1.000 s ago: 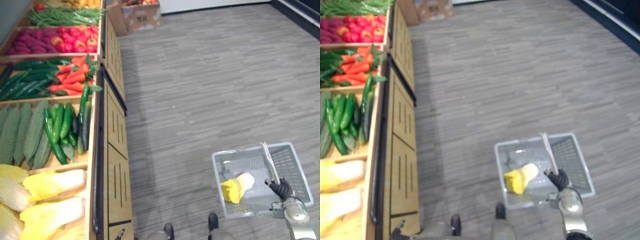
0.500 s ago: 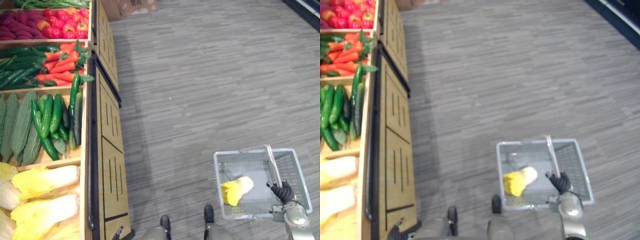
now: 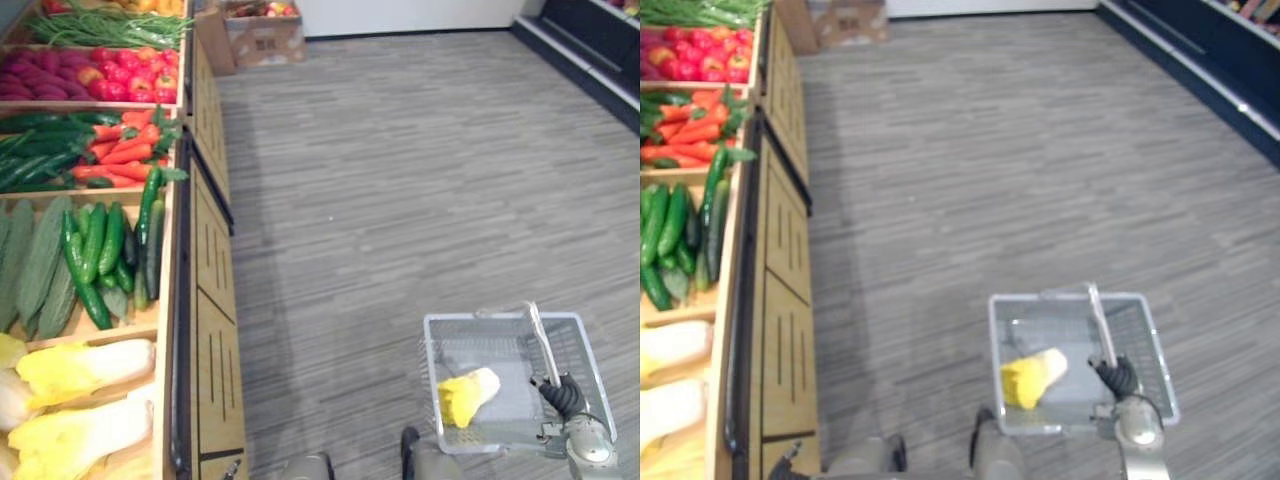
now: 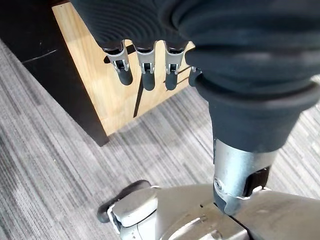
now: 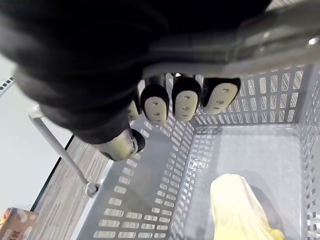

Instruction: Pick vegetable in the basket

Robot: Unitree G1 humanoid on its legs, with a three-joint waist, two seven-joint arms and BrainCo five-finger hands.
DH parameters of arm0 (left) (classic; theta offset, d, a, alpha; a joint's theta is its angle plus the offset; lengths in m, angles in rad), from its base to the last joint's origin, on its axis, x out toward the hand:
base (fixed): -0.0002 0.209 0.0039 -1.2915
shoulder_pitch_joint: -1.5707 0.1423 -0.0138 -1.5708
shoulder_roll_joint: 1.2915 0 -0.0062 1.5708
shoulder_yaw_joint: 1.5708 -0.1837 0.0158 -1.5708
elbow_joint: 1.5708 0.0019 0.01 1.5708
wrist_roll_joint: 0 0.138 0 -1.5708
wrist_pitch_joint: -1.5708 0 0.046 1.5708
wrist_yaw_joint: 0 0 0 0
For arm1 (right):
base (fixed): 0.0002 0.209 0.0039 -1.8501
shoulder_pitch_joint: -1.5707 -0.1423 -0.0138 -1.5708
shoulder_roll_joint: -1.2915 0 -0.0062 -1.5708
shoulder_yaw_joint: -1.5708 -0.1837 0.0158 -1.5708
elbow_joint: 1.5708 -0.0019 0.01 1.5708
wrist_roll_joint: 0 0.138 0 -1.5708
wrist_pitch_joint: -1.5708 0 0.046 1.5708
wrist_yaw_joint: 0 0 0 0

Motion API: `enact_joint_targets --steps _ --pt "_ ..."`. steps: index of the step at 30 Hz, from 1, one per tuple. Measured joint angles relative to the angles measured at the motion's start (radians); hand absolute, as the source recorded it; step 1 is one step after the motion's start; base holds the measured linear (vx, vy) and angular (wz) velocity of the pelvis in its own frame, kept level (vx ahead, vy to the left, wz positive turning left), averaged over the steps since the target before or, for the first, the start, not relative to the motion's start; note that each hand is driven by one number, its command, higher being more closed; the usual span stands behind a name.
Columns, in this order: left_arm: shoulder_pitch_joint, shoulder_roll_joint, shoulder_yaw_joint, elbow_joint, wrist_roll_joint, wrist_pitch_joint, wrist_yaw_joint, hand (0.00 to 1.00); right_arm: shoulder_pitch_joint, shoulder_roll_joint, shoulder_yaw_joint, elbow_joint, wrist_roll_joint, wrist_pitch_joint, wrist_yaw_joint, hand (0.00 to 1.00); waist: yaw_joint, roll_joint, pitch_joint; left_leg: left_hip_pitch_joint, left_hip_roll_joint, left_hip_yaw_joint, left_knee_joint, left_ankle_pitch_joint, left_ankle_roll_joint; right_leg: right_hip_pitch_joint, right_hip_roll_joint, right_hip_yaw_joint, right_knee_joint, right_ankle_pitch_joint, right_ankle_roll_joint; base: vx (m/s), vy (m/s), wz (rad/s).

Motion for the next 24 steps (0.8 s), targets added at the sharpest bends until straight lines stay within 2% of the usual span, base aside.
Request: enact_joint_targets --steps 2,3,4,5,6,7,8,9,11,14,15,17,18,19,21,22,24 --pt "-0.003 0.000 0.013 -0.001 0.000 0.001 0.000 0.00 -0.003 0.007 0.001 -0.013 0.000 -0.003 0.000 1.00 -0.001 -0.003 0.001 -0.002 0.006 0.007 0.017 -0.012 0.010 -0.018 0.000 -0.010 0.030 0.028 -0.006 0.04 0.055 -0.15" --pt "-0.007 -0.001 0.013 -0.001 0.000 0.000 -0.002 0.00 -0.017 0.010 -0.001 -0.012 0.000 -0.003 0.000 1.00 0.000 0.009 0.007 -0.005 0.020 -0.002 0.036 -0.034 0.033 -0.063 0.000 -0.019 0.122 0.091 -0.001 0.01 0.059 0.01" --pt "-0.009 0.000 0.013 -0.002 -0.001 0.000 -0.002 0.00 -0.025 0.013 -0.008 -0.012 0.000 -0.003 -0.001 1.00 -0.003 0.016 0.016 0.006 0.023 -0.017 0.042 -0.040 0.039 -0.092 -0.001 -0.019 0.187 0.148 -0.007 0.01 0.075 0.35" --pt "-0.011 0.001 0.014 -0.005 -0.001 0.000 -0.002 0.00 -0.025 0.019 -0.028 -0.012 0.001 -0.001 -0.003 1.00 -0.015 0.028 0.032 0.037 0.028 -0.042 0.042 -0.042 0.044 -0.115 -0.002 -0.029 0.274 0.256 -0.034 0.03 0.083 0.88" --pt "-0.012 0.000 0.013 -0.007 -0.003 0.000 -0.005 0.00 -0.008 0.034 -0.055 -0.013 0.001 0.000 -0.006 1.00 -0.040 0.043 0.045 0.073 0.025 -0.094 0.043 -0.044 0.050 -0.139 -0.023 -0.048 0.374 0.283 -0.068 0.08 0.106 1.27" --pt "-0.017 -0.002 0.014 -0.011 -0.003 0.000 -0.006 0.00 0.018 0.046 -0.069 -0.024 0.002 0.004 -0.011 1.00 -0.040 0.034 0.040 0.095 0.019 -0.110 0.044 -0.047 0.055 -0.143 -0.037 -0.035 0.392 0.222 -0.081 0.09 0.082 1.10" --pt "-0.020 -0.003 0.018 -0.012 -0.003 0.000 -0.005 0.00 0.031 0.051 -0.070 -0.037 0.002 0.006 -0.012 1.00 -0.033 0.031 0.035 0.097 0.015 -0.110 0.046 -0.048 0.052 -0.145 -0.038 -0.023 0.358 0.202 -0.082 0.14 0.058 0.61" --pt "-0.022 -0.011 0.022 -0.010 -0.003 0.001 -0.005 0.00 0.045 0.060 -0.070 -0.069 0.002 0.007 -0.011 1.00 -0.022 0.027 0.029 0.095 0.008 -0.117 0.048 -0.049 0.046 -0.134 -0.046 -0.023 0.251 0.184 -0.084 0.19 0.017 0.26" --pt "-0.020 -0.020 0.035 -0.009 -0.003 0.002 -0.010 0.00 0.052 0.077 -0.068 -0.114 0.000 -0.002 -0.003 1.00 -0.004 0.025 0.014 0.088 -0.006 -0.134 0.046 -0.054 0.035 -0.080 -0.071 -0.034 -0.063 0.181 -0.087 0.25 -0.033 0.19" --pt "-0.019 -0.018 0.054 -0.009 -0.003 0.011 -0.011 0.00 0.045 0.079 -0.068 -0.109 -0.001 -0.002 0.000 1.00 0.012 0.025 -0.005 0.095 -0.007 -0.156 0.024 -0.065 0.011 -0.032 -0.088 -0.033 -0.264 0.183 -0.084 0.31 -0.167 0.17" --pt "-0.016 -0.008 0.054 -0.007 -0.003 0.012 -0.010 0.00 0.033 0.083 -0.068 -0.089 -0.001 -0.002 0.000 1.00 0.013 0.015 -0.015 0.105 -0.006 -0.164 0.005 -0.067 -0.007 -0.026 -0.096 -0.033 -0.309 0.192 -0.071 0.23 -0.184 0.15" --pt "-0.017 -0.001 0.053 0.001 -0.003 0.013 -0.008 0.00 0.022 0.086 -0.068 -0.054 -0.001 -0.001 0.000 1.00 0.012 0.005 -0.023 0.144 -0.003 -0.179 -0.038 -0.075 -0.044 -0.007 -0.101 -0.041 -0.352 0.203 -0.056 0.32 -0.326 0.21" --pt "-0.024 -0.001 0.052 0.010 -0.003 0.014 -0.006 0.00 0.028 0.086 -0.070 -0.037 -0.001 0.002 0.000 1.00 0.009 0.014 -0.027 0.172 0.014 -0.195 -0.060 -0.087 -0.068 0.012 -0.099 -0.058 -0.341 0.139 0.022 0.41 -0.441 0.19" --pt "-0.031 -0.017 0.053 0.018 -0.003 0.016 -0.003 0.00 0.019 0.078 -0.071 -0.020 -0.001 0.004 0.000 1.00 0.011 0.047 -0.032 0.176 0.045 -0.201 -0.066 -0.090 -0.085 0.008 -0.073 -0.079 -0.319 0.131 0.023 0.34 -0.390 0.26" --pt "-0.052 -0.050 0.031 0.034 -0.003 0.011 -0.002 0.00 0.017 0.076 -0.072 -0.008 -0.001 0.014 0.000 1.00 -0.008 0.086 -0.049 0.177 0.100 -0.250 -0.096 -0.043 -0.127 -0.011 -0.048 -0.146 -0.224 0.045 -0.007 0.29 -0.360 0.47" --pt "-0.053 -0.058 0.016 0.034 -0.003 0.007 -0.001 0.00 0.019 0.076 -0.071 -0.005 -0.001 0.016 0.000 1.00 -0.013 0.096 -0.056 0.178 0.122 -0.272 -0.090 -0.017 -0.136 -0.011 -0.039 -0.170 -0.176 0.002 -0.019 0.22 -0.293 0.50" --pt "-0.052 -0.058 0.013 0.036 -0.003 0.008 0.002 0.00 0.018 0.075 -0.071 -0.002 -0.001 0.016 0.001 1.00 -0.018 0.097 -0.074 0.139 0.141 -0.304 -0.030 0.008 -0.154 -0.012 -0.033 -0.207 -0.122 -0.060 -0.038 0.23 -0.373 0.50"
